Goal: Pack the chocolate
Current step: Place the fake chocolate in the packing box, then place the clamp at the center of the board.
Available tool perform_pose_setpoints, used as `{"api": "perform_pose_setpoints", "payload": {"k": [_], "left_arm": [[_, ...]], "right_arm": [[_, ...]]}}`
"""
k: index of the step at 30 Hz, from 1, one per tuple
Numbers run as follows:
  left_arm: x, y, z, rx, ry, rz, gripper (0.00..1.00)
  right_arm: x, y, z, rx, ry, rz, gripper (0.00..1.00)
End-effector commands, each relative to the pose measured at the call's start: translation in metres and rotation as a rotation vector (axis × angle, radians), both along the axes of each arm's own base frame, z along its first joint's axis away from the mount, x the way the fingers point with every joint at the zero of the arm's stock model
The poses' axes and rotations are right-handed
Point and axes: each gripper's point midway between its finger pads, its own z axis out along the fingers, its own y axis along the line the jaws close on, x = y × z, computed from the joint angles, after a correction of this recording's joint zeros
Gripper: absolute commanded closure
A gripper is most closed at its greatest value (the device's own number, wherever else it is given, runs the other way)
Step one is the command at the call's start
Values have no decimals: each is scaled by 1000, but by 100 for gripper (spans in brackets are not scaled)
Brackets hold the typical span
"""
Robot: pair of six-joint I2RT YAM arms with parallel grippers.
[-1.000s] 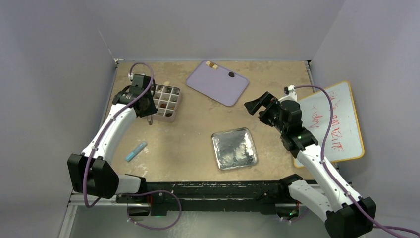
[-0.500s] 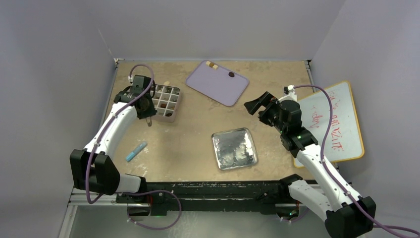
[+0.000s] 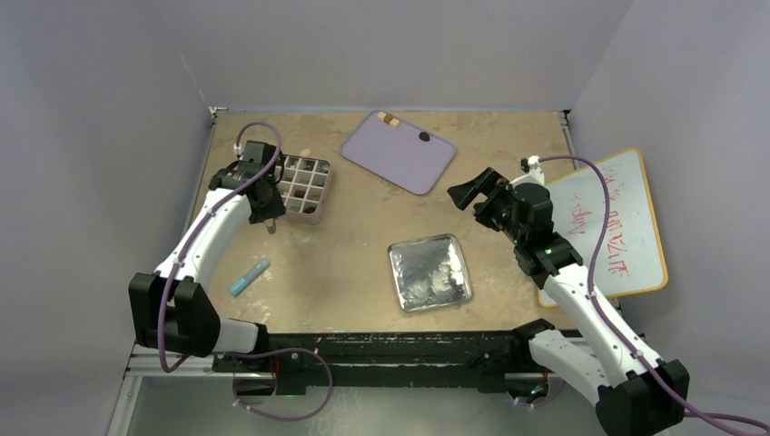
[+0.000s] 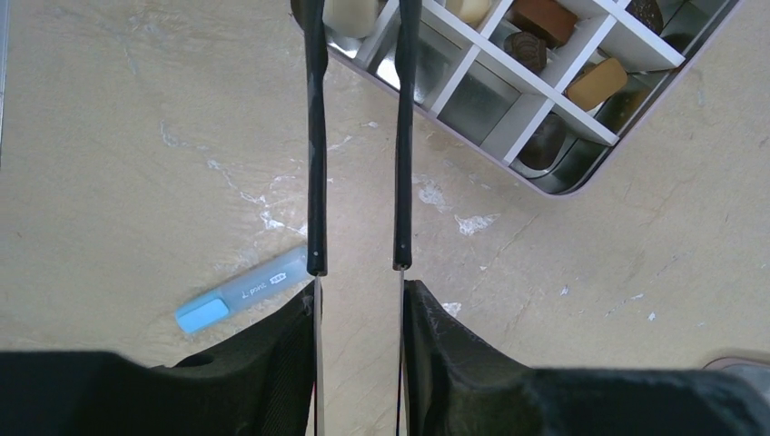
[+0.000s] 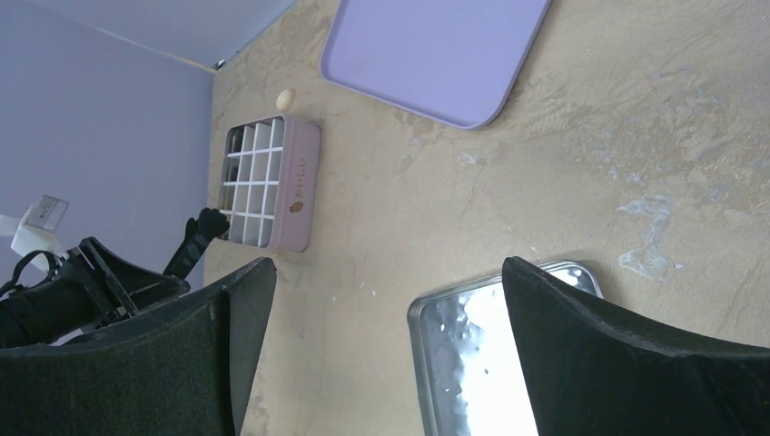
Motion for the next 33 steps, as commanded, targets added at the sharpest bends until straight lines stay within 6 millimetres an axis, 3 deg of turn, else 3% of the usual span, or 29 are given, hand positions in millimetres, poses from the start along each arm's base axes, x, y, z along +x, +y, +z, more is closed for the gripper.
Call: {"api": "perform_pose_setpoints", "payload": {"k": [1, 7, 17, 22, 28, 33], "left_arm": [[7, 5, 14, 7, -47, 26, 65], [10, 4, 23, 2, -78, 21, 65], [35, -18, 66, -83, -224, -108, 70], [48, -60, 75, -155, -286, -270, 73], [47, -127, 56, -116, -240, -435, 73], [44, -165, 50, -167, -258, -508, 73]], "right_arm": [[4, 5, 13, 16, -41, 13, 4], [4, 5, 11, 17, -37, 12, 4], [1, 4, 3, 11, -3, 10, 4], [-4, 2, -5, -17, 38, 15, 4], [-14, -3, -24, -74, 131, 24, 4], [-23, -9, -52, -130, 244, 22, 3]]}}
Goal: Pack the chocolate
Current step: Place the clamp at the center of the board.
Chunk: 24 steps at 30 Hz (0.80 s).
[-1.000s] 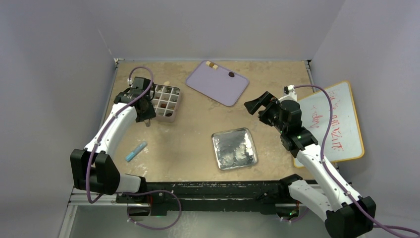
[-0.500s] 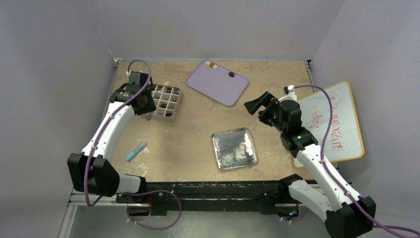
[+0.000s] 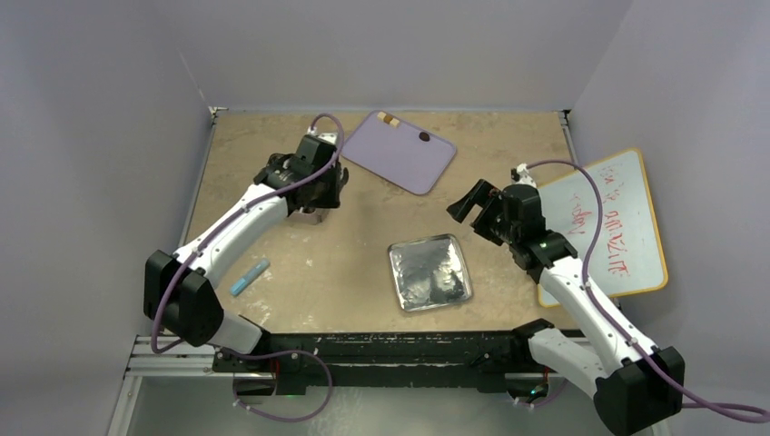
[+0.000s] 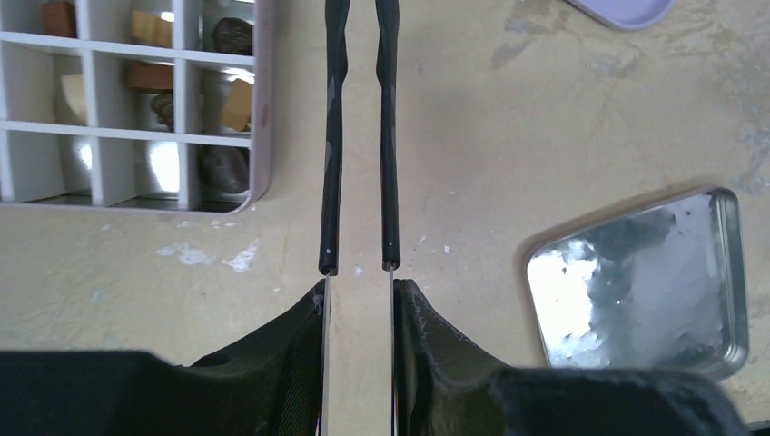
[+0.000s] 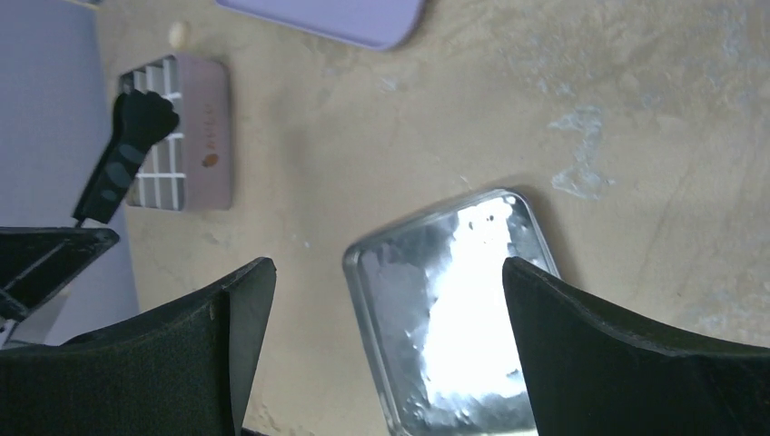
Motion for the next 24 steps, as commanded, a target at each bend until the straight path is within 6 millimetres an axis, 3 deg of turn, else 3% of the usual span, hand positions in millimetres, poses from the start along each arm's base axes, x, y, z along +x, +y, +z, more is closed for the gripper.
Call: {"api": "perform_pose_setpoints", "payload": {"k": [1, 5, 8, 16, 19, 24], "left_arm": [[13, -29, 21, -73, -104, -48, 73], [11, -48, 21, -111, -162, -90, 73], [11, -51, 4, -126, -167, -86, 73], [-5, -62, -74, -158, -29, -26, 74], [-12, -66, -98, -151, 2, -27, 72], [-20, -71, -116, -180, 24, -16, 67]], "right_arm": [[-9, -3, -15, -66, 94, 21, 3], [-14, -6, -29, -155, 154, 87, 5], [-16, -1, -46, -200, 226, 168, 11], [-23, 43, -93, -311, 409, 384, 34], [-20, 65, -90, -287, 358, 443, 42], [-32, 100, -91, -259, 333, 499, 47]]}}
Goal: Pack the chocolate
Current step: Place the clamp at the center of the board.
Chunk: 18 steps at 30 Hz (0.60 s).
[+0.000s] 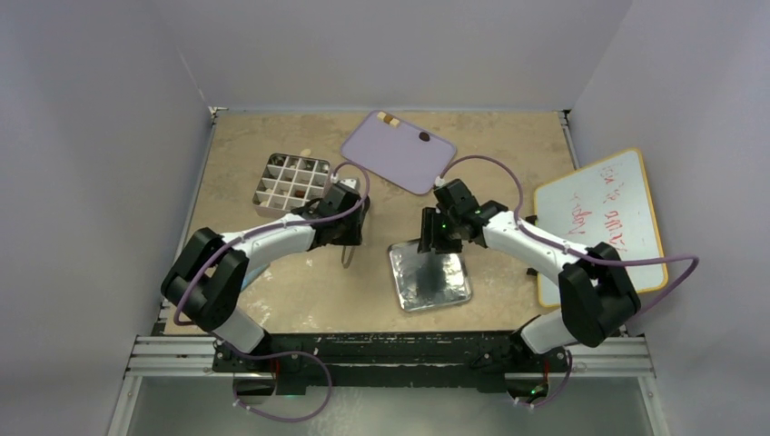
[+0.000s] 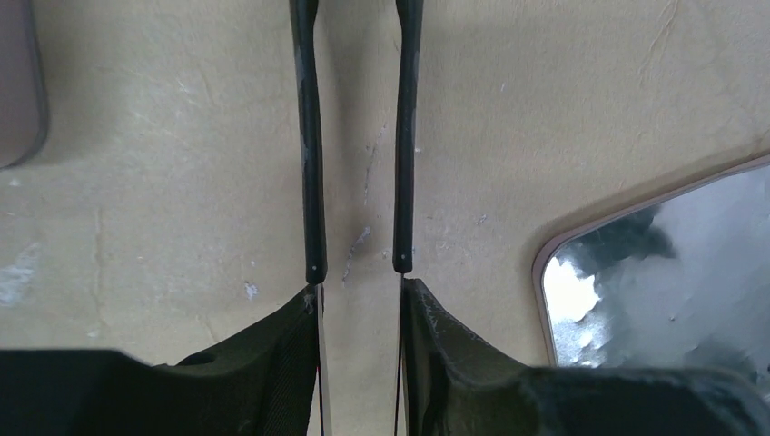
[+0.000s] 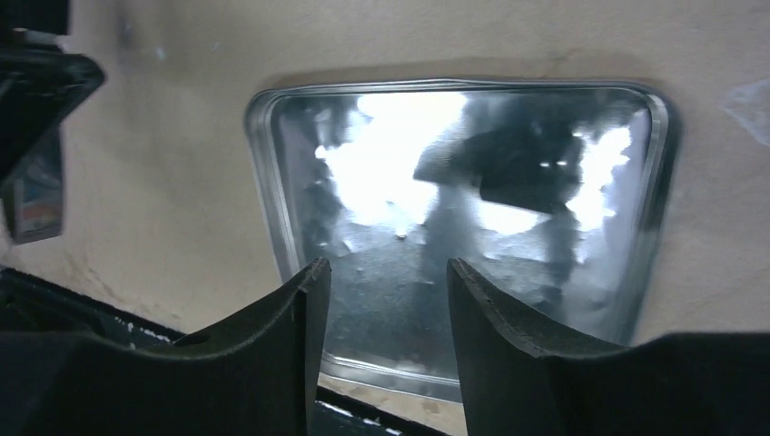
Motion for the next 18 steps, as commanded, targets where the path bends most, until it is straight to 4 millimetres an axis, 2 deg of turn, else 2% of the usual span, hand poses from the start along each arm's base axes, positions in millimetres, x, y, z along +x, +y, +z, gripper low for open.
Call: {"api": "perform_pose_setpoints", "payload": {"k": [1, 8, 10, 11, 13, 15, 18], "left_arm": [[9, -16, 6, -105, -55, 39, 65], [-1, -22, 14, -148, -10, 37, 50], [-3, -25, 24, -185, -15, 40, 46], [-3, -27, 31, -206, -28, 31, 37], [-2, -27, 48, -227, -60, 24, 29], [4, -18, 64, -218, -78, 38, 26], [19, 8, 88, -240, -92, 84, 20]], "right_arm": [[3, 34, 18, 74, -58, 47, 48], [-13, 66, 7, 80, -73, 101, 53], [-13, 72, 3, 60, -85, 107, 55], [-14, 74, 0, 61, -91, 105, 57], [-16, 82, -5, 78, -89, 114, 58], [-19, 88, -9, 69, -85, 134, 58], [-22, 95, -15, 34, -68, 155, 58]]}}
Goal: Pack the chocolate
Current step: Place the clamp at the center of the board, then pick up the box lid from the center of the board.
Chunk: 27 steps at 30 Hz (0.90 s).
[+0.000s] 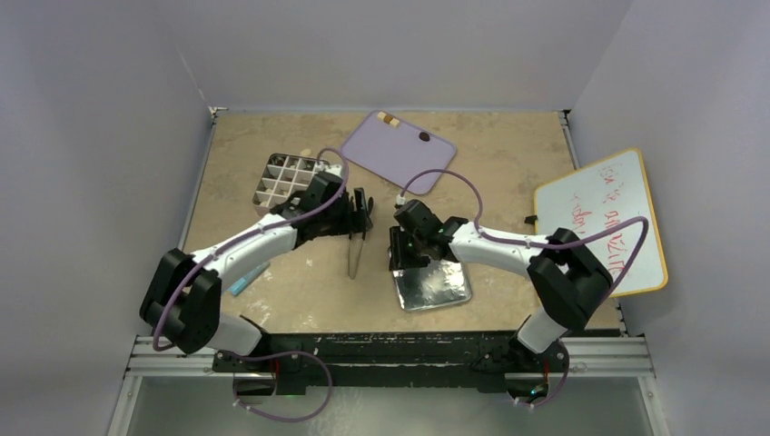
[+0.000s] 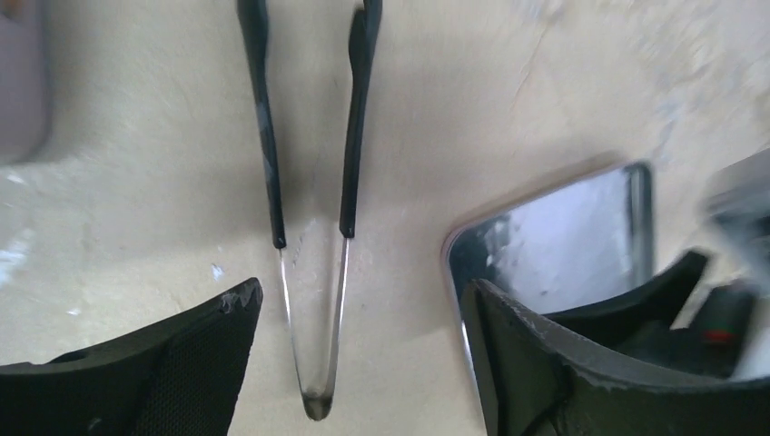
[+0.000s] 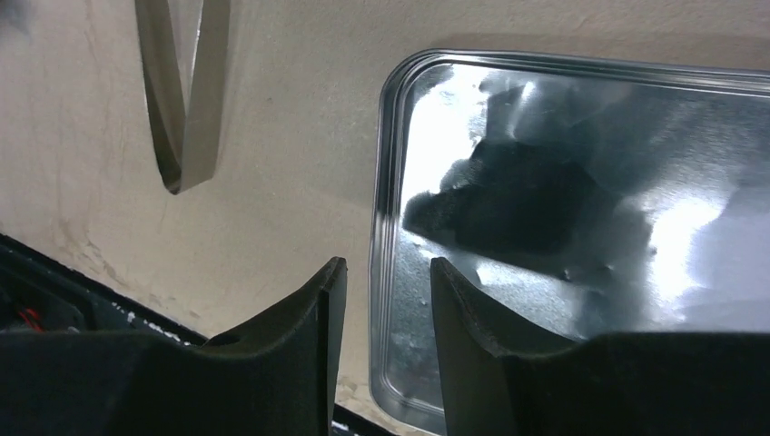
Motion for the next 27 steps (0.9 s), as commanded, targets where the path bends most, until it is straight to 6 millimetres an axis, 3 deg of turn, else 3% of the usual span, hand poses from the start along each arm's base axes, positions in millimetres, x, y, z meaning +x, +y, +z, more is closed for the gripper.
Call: {"api": "perform_pose_setpoints", "payload": {"k": [1, 6, 11, 17, 20, 27], "left_arm": [[29, 28, 62, -92, -78, 64, 18], [38, 77, 113, -158, -158, 138, 14], [30, 110, 152, -57, -334, 164, 12], [17, 125, 168, 2, -410, 165, 12], [13, 126, 169, 3, -432, 160, 13], [12, 116, 164, -17, -427, 96, 15]], "right_arm": [[9, 16, 5, -14, -41, 1, 58], [16, 11, -11, -104, -58, -12, 59], [25, 9, -33, -201, -44, -16, 65], [33, 8, -36, -262, -47, -37, 89], [34, 16, -24, -217, -54, -33, 100], [33, 21, 56, -33, -156, -58, 100]]}}
